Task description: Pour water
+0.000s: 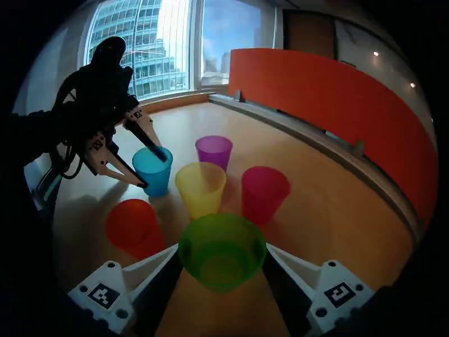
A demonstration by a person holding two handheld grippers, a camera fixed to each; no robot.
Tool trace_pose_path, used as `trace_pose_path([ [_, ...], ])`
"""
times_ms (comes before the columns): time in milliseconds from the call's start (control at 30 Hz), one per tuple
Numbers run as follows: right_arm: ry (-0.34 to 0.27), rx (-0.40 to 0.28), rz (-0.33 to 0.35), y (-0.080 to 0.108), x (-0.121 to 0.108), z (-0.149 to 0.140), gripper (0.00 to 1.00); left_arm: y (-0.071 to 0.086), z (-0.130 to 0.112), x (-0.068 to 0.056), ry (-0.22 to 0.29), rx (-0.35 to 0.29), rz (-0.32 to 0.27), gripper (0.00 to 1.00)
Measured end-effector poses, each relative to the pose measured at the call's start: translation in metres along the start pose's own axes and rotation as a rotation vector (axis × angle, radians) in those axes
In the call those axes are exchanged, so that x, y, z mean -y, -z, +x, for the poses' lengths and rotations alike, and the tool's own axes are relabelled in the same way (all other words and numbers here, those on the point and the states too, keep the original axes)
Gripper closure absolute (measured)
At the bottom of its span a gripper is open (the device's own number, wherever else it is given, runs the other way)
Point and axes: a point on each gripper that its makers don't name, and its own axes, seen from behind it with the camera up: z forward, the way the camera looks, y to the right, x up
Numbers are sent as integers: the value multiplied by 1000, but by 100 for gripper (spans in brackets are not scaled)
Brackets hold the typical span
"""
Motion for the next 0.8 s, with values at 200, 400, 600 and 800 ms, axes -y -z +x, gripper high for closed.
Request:
trace_pose_path([
  [200,-8,2,-1,-1,0,-2,9,-3,-1,0,6,-7,-1,14],
  [400,-14,6,-2,-4,0,-6,9,-2,-6,-1,14,-4,-2,14],
  [600,-21,14,-1,-6,0,-13,9,-2,-9,-2,9,-2,0,14],
  [800,-21,19,-5,-7,-1,-17,9,-2,-11,-3,-8,9,3,14],
])
